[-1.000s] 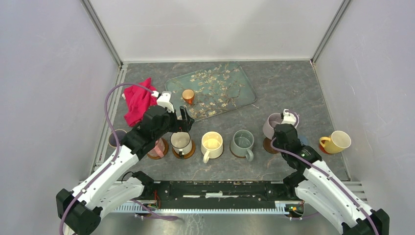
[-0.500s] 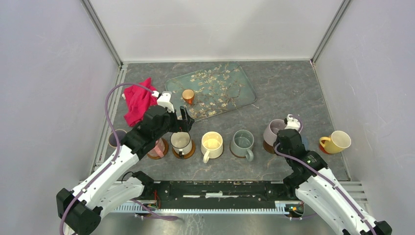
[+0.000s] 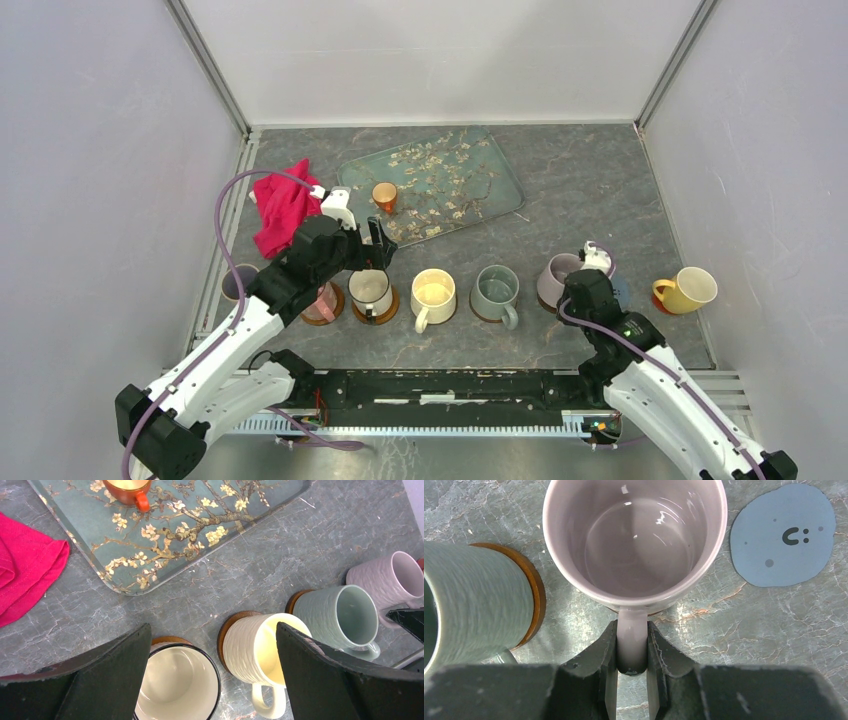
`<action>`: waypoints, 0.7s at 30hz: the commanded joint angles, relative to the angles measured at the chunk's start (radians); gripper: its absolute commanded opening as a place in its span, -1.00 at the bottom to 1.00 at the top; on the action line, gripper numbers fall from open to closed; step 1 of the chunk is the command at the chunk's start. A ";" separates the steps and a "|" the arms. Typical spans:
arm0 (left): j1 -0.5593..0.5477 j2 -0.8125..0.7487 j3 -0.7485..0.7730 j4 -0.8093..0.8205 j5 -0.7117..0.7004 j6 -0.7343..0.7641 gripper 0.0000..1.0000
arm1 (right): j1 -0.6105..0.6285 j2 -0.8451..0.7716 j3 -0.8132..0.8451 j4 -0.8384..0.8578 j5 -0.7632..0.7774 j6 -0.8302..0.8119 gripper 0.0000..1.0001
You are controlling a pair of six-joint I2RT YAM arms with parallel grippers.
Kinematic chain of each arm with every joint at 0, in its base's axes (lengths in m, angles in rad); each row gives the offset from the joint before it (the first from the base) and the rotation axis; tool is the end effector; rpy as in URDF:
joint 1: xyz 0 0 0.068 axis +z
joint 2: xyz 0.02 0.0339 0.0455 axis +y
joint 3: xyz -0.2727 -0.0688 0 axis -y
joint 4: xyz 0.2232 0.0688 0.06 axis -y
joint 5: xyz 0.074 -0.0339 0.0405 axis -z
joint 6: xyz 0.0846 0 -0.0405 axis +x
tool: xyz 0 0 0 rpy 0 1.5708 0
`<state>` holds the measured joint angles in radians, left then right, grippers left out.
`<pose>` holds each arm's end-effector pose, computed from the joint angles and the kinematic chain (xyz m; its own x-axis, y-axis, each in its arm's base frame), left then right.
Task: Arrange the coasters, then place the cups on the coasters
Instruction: Place the cup on the coaster.
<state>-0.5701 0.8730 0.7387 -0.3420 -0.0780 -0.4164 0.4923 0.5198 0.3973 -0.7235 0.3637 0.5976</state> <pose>0.1843 -0.1103 0.2794 -0.5471 -0.1283 -0.8272 0.2827 0.9018 -0.3268 0.1144 0.0272 0.1666 -0.6770 0.2336 -0.6979 0.1778 0.9721 0.1529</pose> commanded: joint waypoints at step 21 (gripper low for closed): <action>-0.005 0.010 0.001 0.025 -0.020 0.037 0.99 | -0.004 -0.032 0.052 0.064 0.014 0.012 -1.00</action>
<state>-0.5701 0.8818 0.7387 -0.3420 -0.0784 -0.4164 0.4896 0.5018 0.3885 -0.7288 0.3630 0.6060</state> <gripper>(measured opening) 0.994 0.259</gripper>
